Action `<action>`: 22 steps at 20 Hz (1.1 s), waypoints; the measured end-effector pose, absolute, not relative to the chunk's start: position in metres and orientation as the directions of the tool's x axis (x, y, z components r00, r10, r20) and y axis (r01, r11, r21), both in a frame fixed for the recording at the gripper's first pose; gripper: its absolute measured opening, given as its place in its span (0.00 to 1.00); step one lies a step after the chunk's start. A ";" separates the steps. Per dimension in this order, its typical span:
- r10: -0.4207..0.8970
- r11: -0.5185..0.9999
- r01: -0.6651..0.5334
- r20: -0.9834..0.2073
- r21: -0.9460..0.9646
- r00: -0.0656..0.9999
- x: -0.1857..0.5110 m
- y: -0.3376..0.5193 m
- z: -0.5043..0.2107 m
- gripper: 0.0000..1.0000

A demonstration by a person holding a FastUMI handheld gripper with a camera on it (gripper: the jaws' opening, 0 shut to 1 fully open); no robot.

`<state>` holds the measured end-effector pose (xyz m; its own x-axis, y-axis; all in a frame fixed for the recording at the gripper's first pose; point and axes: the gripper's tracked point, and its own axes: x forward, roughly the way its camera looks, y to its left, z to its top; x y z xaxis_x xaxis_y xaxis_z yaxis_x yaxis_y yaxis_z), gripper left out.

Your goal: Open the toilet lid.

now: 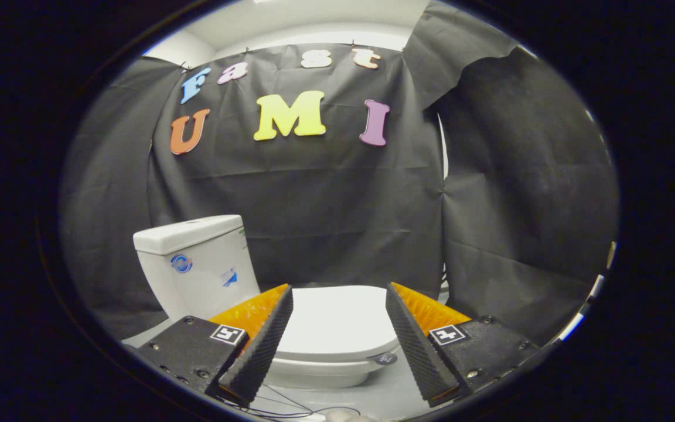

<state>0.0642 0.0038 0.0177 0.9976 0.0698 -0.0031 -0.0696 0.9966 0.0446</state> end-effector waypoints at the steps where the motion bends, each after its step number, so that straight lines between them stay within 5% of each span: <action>1: 0.082 0.995 -0.082 -0.008 0.062 0.997 0.072 0.002 0.019 0.99; 10: 0.107 0.979 -0.075 -0.165 0.191 0.981 0.134 -0.042 -0.047 0.99; 22: 0.175 0.868 0.084 -0.459 0.489 0.871 0.166 -0.095 -0.191 0.98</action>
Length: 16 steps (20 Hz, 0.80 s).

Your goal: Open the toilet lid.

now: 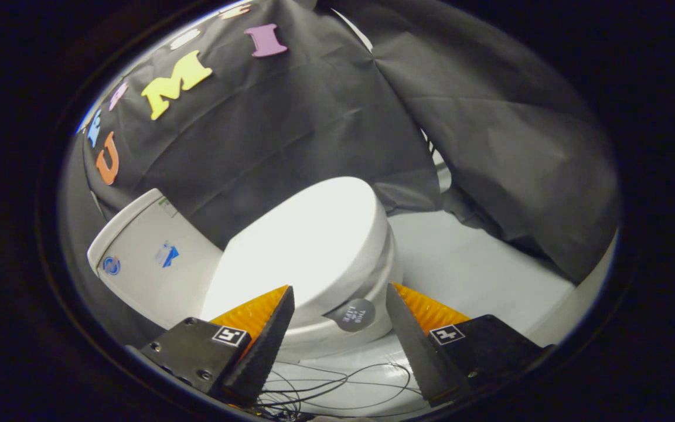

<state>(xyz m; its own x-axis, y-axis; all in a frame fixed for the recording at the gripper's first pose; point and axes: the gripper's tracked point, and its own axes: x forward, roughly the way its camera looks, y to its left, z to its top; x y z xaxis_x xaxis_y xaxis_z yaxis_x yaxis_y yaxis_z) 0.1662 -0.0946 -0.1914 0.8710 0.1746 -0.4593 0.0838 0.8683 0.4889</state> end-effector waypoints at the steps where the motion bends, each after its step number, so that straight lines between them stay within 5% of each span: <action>1: 0.195 0.844 0.091 -0.461 0.528 0.866 0.166 -0.096 -0.195 0.97; 8: 0.290 0.699 0.167 -0.489 0.695 0.823 0.170 -0.096 -0.226 0.92; 16: 0.346 0.621 0.181 -0.474 0.762 0.810 0.181 -0.094 -0.233 0.64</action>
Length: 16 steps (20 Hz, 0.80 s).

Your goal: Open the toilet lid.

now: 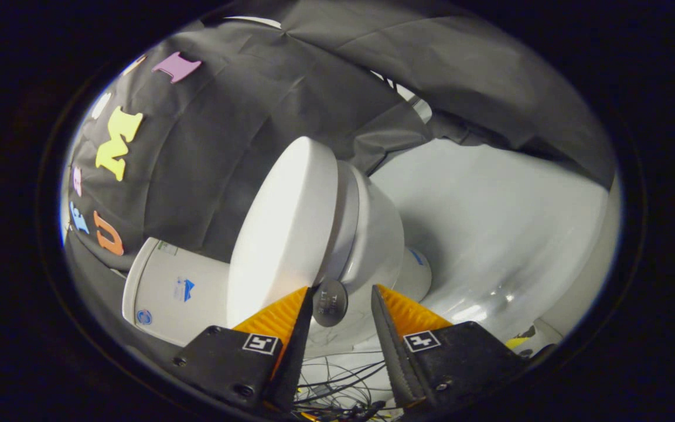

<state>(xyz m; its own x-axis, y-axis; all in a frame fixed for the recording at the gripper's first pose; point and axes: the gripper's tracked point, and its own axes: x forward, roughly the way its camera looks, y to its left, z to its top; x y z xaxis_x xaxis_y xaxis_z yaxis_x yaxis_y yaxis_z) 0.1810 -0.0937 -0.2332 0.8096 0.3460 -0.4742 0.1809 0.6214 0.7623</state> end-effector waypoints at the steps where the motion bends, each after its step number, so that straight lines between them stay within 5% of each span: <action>1: 0.353 0.618 0.178 -0.473 0.766 0.808 0.182 -0.092 -0.234 0.60; 6: 0.370 0.610 0.159 -0.456 0.777 0.809 0.186 -0.089 -0.232 0.36; 16: 0.415 0.502 0.157 -0.396 0.850 0.819 0.184 -0.096 -0.224 0.08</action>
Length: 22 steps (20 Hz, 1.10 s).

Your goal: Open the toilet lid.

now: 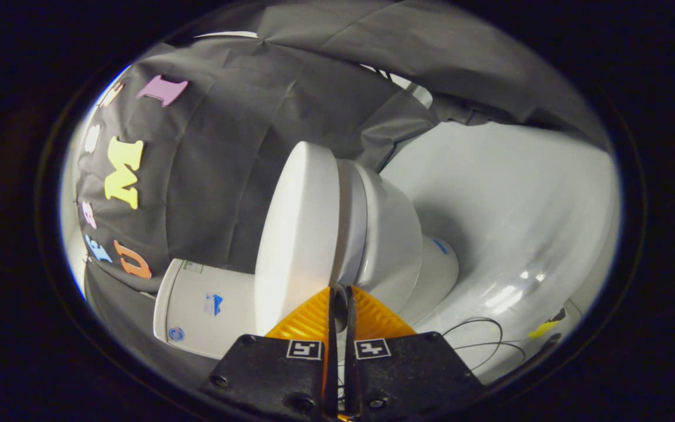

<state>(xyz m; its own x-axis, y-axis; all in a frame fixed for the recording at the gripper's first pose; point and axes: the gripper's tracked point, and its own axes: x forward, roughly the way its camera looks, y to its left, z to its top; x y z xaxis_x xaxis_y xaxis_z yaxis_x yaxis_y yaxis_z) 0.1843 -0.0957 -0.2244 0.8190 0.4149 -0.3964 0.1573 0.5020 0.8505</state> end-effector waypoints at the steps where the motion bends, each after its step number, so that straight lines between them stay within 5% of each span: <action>1: 0.410 0.508 0.158 -0.400 0.846 0.820 0.185 -0.096 -0.224 0.07; 22: 0.331 0.564 0.187 -0.428 0.804 0.841 0.180 -0.091 -0.195 0.05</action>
